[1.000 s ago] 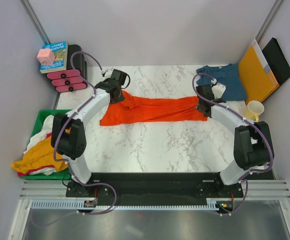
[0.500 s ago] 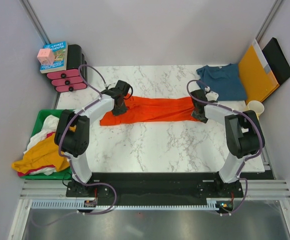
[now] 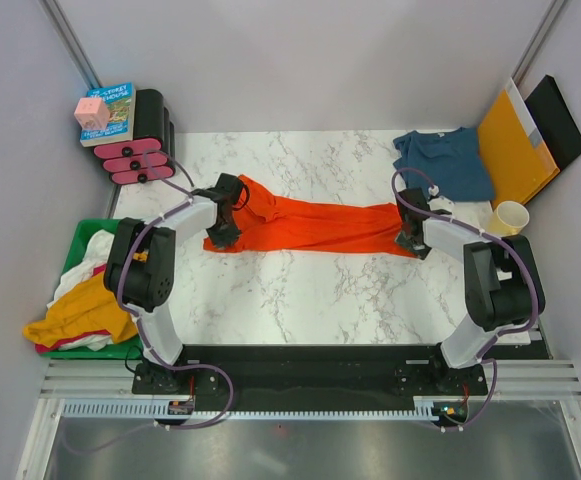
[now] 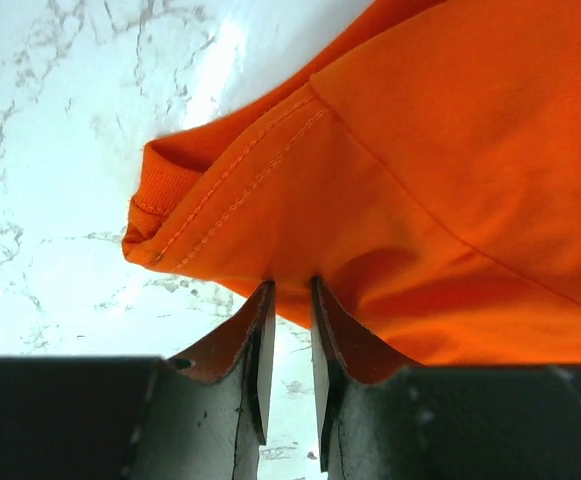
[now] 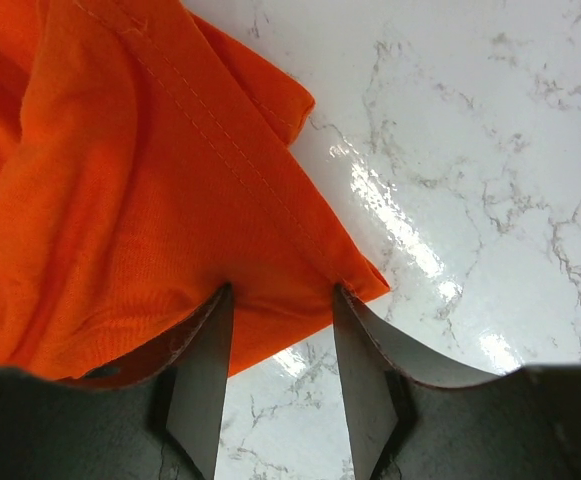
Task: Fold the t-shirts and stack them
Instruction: Fold the tshirt
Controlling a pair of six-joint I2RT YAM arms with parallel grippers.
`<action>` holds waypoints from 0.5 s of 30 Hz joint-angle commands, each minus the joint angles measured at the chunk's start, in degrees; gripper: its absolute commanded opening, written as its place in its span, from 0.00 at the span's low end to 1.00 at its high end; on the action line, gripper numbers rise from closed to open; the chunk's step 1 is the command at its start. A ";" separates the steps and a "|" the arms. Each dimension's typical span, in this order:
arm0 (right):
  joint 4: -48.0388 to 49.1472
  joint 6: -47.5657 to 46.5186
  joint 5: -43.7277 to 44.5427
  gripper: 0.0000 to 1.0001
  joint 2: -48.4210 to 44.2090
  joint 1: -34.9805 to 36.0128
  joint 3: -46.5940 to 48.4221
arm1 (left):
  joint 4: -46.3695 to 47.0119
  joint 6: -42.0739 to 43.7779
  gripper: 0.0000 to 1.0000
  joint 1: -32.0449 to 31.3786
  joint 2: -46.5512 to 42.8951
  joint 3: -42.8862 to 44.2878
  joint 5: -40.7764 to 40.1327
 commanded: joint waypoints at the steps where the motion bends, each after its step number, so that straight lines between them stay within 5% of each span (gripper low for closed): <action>1: -7.26 -0.40 -0.95 0.52 1.55 -0.68 -2.50 | -0.76 -2.72 0.26 0.16 -0.48 -1.66 0.80; 10: -4.53 -4.18 0.45 0.52 -4.42 0.55 -0.92 | 6.61 -1.06 0.26 -2.04 -12.25 -3.33 1.23; 15: -5.06 -4.01 0.02 0.52 -5.48 2.30 1.19 | 8.64 -0.27 0.27 -3.44 -10.43 1.84 5.71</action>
